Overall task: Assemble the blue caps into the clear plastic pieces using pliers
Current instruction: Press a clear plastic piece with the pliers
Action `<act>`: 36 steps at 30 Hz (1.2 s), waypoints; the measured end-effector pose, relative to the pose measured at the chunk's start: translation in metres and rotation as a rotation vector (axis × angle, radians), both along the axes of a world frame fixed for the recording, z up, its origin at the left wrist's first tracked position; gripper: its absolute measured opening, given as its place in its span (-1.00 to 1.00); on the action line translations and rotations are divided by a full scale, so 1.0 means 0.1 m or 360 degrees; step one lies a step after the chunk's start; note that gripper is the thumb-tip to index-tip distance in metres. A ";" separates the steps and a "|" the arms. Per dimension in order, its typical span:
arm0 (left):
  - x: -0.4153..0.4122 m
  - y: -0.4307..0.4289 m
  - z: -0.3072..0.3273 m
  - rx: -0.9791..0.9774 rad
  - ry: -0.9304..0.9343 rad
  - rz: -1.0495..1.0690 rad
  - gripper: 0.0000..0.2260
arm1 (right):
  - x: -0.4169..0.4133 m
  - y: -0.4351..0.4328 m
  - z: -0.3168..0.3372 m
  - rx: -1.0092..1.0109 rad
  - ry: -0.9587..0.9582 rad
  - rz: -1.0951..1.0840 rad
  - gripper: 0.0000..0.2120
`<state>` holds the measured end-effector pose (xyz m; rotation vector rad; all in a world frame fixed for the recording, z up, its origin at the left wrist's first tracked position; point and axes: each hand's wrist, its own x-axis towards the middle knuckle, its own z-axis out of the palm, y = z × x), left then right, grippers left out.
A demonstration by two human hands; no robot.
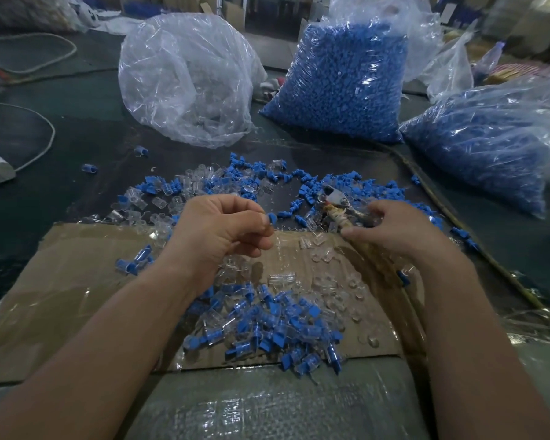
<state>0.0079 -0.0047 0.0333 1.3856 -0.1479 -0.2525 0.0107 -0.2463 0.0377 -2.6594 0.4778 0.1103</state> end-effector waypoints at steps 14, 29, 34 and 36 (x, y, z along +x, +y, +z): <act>0.01 0.00 -0.01 -0.0025 -0.0006 -0.0010 -0.91 | 0.04 0.08 -0.02 -0.0137 -0.0027 -0.0057 -0.77; 0.03 -0.03 -0.07 -0.0167 -0.0054 0.0196 -0.93 | -0.10 0.37 0.10 0.0024 -0.0932 0.0415 -0.74; 0.05 -0.03 -0.08 -0.0250 -0.0117 0.0349 -0.92 | -0.08 0.52 0.03 -0.0047 -0.0752 0.0712 -0.71; 0.05 -0.03 -0.07 -0.0261 -0.0142 0.0385 -0.90 | -0.08 0.55 0.00 -0.0059 -0.0697 0.0776 -0.70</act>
